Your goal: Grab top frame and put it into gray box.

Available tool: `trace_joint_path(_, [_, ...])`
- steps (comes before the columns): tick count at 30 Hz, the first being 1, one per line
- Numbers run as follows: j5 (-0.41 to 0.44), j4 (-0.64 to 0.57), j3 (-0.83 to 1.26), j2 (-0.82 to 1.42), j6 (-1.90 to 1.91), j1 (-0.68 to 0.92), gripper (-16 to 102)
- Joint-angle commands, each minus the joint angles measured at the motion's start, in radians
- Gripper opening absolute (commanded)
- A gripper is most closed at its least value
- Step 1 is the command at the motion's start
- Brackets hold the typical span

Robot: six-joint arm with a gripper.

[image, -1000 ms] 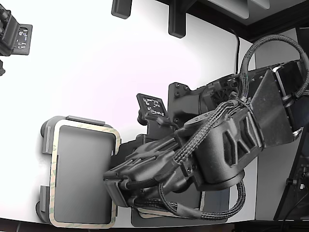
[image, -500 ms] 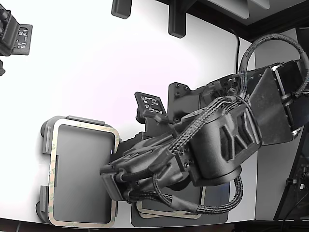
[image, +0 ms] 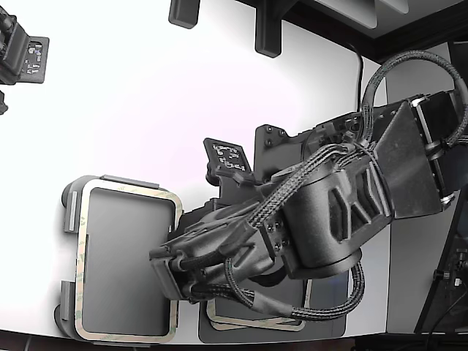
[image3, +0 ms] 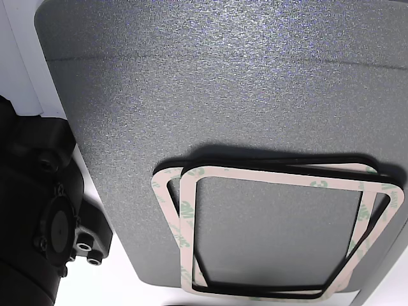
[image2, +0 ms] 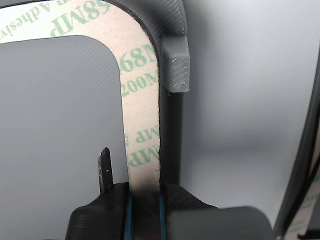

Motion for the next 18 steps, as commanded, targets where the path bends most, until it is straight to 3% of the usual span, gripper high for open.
trace_joint_path(1, [-0.003, 0.0, -0.015, 0.021, 0.0, -0.014, -13])
trace_joint_path(18, [-0.002, -0.021, -0.014, 0.008, -0.003, -0.017, -13])
